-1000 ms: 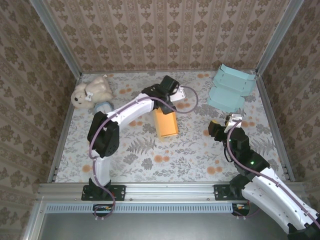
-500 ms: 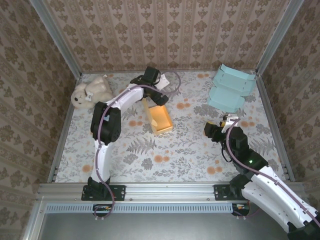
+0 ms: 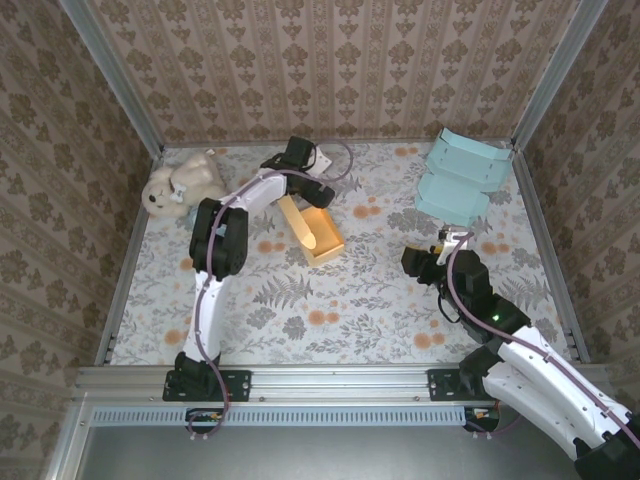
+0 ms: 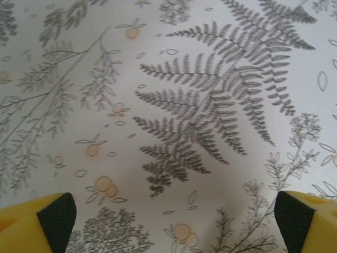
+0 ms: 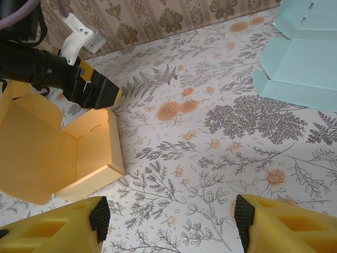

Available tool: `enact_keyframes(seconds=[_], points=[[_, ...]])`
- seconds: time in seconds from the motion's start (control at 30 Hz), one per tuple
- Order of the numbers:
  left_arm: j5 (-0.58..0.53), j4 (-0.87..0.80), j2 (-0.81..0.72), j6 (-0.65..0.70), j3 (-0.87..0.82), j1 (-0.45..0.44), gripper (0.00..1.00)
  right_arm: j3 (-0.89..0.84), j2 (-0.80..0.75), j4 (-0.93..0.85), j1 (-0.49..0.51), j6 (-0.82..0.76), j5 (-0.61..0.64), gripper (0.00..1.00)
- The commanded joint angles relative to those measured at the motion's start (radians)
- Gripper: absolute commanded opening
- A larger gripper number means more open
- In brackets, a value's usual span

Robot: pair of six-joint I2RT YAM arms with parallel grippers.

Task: Fold the paper box

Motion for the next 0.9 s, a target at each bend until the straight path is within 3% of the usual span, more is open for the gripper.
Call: enact_keyframes(seconds=[0.0, 0.27, 0.5, 0.7, 0.87], points=[[0.013, 0.008, -0.017, -0.032, 0.03, 0.038, 1.0, 0.023, 0.015, 0.035, -0.004, 0.017, -0.022, 0.67], [0.018, -0.049, -0.055, -0.02, 0.059, 0.042, 1.0, 0.029, 0.029, 0.031, -0.001, 0.02, -0.03, 0.67], [0.027, -0.008, -0.15, -0.049, -0.028, 0.067, 1.0, 0.031, 0.034, 0.032, 0.002, 0.019, -0.03, 0.67], [-0.049, -0.004, -0.21, -0.077, -0.055, 0.097, 1.0, 0.033, 0.037, 0.032, 0.007, 0.012, -0.03, 0.67], [-0.174, 0.083, -0.342, -0.168, -0.169, 0.089, 1.0, 0.039, 0.061, 0.036, 0.01, 0.0, -0.031, 0.67]])
